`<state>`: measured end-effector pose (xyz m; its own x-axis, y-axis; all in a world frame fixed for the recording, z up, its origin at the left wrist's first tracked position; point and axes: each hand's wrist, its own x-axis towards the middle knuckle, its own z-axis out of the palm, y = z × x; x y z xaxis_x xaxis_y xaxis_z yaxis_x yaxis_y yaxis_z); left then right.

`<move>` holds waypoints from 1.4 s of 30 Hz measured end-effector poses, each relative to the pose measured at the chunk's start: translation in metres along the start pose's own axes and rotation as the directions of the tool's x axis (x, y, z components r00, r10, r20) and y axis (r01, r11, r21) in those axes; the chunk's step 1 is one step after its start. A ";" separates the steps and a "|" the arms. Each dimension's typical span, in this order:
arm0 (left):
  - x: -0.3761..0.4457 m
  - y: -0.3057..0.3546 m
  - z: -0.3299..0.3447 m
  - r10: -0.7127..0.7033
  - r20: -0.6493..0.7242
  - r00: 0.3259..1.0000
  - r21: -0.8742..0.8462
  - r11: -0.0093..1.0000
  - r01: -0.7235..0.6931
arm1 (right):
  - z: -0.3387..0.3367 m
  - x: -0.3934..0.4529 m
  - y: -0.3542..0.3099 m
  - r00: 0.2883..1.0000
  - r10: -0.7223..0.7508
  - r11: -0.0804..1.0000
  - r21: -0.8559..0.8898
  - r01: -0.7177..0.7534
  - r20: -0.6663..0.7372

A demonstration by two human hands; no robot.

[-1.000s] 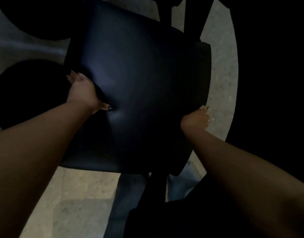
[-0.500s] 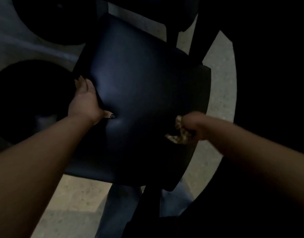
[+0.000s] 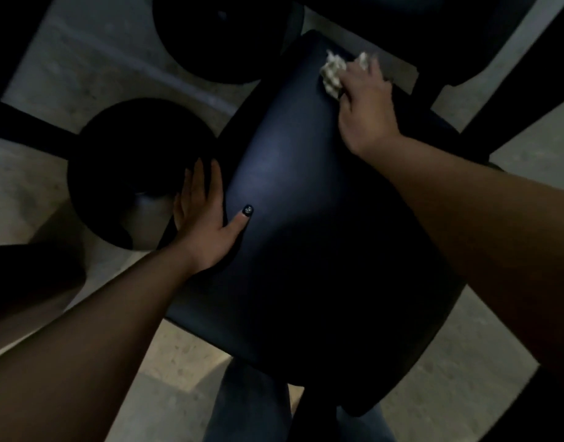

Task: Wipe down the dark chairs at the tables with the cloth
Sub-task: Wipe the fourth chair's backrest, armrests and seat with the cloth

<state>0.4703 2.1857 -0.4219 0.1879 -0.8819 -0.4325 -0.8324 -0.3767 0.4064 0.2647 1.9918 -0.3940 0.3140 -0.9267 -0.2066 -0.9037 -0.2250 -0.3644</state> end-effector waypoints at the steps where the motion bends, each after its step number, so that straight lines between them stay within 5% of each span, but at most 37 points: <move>1: 0.000 -0.001 0.001 -0.003 0.007 1.000 -0.002 1.000 0.003 | 0.000 -0.002 -0.003 1.000 0.007 1.000 -0.011 -0.007 -0.023; 6: 0.002 0.003 0.003 -0.033 0.009 0.999 0.002 0.999 0.033 | -0.024 -0.019 -0.001 0.927 0.120 0.990 0.112 -0.085 -0.355; 12: 0.001 0.002 0.004 -0.054 0.035 0.998 0.003 0.999 0.053 | -0.012 0.000 -0.009 0.987 0.153 0.987 -0.054 -0.155 -0.042; 20: 0.002 0.004 0.003 -0.064 0.069 0.996 0.025 0.998 0.063 | 0.001 0.015 -0.003 0.971 0.227 0.951 0.234 -0.204 -0.078; 24: 0.002 0.002 0.003 -0.057 0.076 0.995 0.021 0.998 0.055 | 0.017 -0.019 -0.029 1.000 -0.009 0.969 0.248 0.014 -0.024; 27: 0.003 0.001 0.005 -0.053 0.047 0.997 0.011 0.999 0.052 | 0.026 -0.062 -0.039 0.917 -0.373 0.914 0.228 0.337 0.141; 29: 0.002 -0.001 0.006 -0.038 0.030 0.999 -0.005 0.999 0.038 | 0.020 -0.060 -0.030 0.878 -0.443 0.894 0.160 0.418 0.182; 31: 0.001 -0.002 0.006 -0.024 0.033 0.999 -0.038 0.999 0.025 | 0.012 -0.034 -0.013 0.945 -0.321 0.946 0.067 0.317 0.070; 33: 0.001 -0.003 0.005 -0.020 0.033 0.999 -0.078 0.997 0.022 | 0.002 -0.005 0.002 0.995 -0.008 0.997 0.082 0.016 -0.096; 36: 0.001 -0.005 0.000 -0.001 0.013 1.000 -0.156 0.988 0.003 | 0.007 0.003 -0.002 0.950 0.231 0.969 0.132 -0.206 -0.210; 40: -0.008 -0.017 -0.021 0.049 -0.009 0.999 -0.358 0.932 -0.049 | 0.039 -0.059 -0.040 0.985 -0.039 0.990 0.125 0.061 -0.166; 42: -0.017 -0.029 -0.034 0.087 0.032 0.996 -0.289 0.955 -0.074 | 0.057 -0.115 -0.059 0.966 -0.259 0.950 0.175 0.259 -0.022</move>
<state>0.5084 2.2017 -0.3992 0.0985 -0.9017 -0.4210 -0.6580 -0.3764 0.6522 0.2984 2.1289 -0.4007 0.5309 -0.8431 -0.0850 -0.7261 -0.4009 -0.5586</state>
